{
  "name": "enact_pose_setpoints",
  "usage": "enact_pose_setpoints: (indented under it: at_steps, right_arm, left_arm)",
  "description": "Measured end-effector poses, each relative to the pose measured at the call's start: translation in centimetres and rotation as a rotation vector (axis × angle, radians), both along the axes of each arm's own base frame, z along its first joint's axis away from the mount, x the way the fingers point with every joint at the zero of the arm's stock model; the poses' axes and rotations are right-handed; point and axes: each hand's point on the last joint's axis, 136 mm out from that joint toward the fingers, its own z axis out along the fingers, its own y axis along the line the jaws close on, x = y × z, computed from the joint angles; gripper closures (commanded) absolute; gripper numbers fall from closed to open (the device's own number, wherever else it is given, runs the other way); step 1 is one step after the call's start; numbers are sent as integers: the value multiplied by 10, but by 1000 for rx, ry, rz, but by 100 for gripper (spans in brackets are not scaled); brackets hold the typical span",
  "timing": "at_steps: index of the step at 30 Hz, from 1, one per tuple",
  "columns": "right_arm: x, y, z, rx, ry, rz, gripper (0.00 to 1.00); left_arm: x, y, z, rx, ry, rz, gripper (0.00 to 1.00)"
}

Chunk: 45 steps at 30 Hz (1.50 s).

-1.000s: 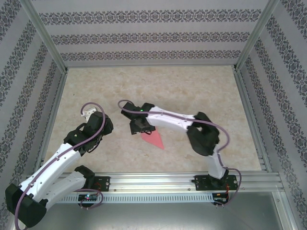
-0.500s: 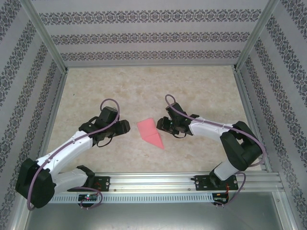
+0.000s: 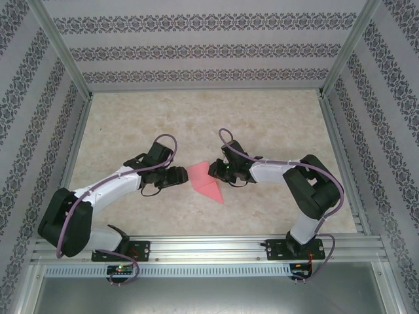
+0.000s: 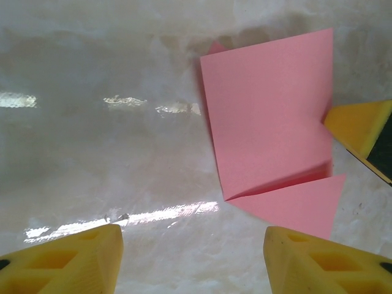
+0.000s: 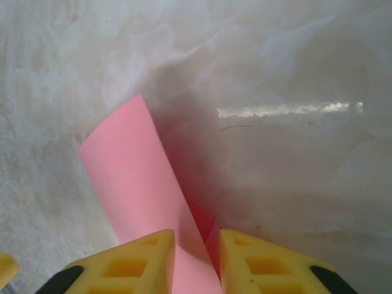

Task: Fold a paper plane with a square sheet of paper (pick it up from the middle)
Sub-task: Rotate the paper at the center of the table.

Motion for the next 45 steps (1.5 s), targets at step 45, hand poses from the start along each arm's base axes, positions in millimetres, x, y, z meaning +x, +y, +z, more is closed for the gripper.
enact_pose_setpoints:
  at_steps: [45]
  right_arm:
    - [-49,4,16,0,-59,34,94]
  left_arm:
    - [2,-26,-22,-77,109,-55,38]
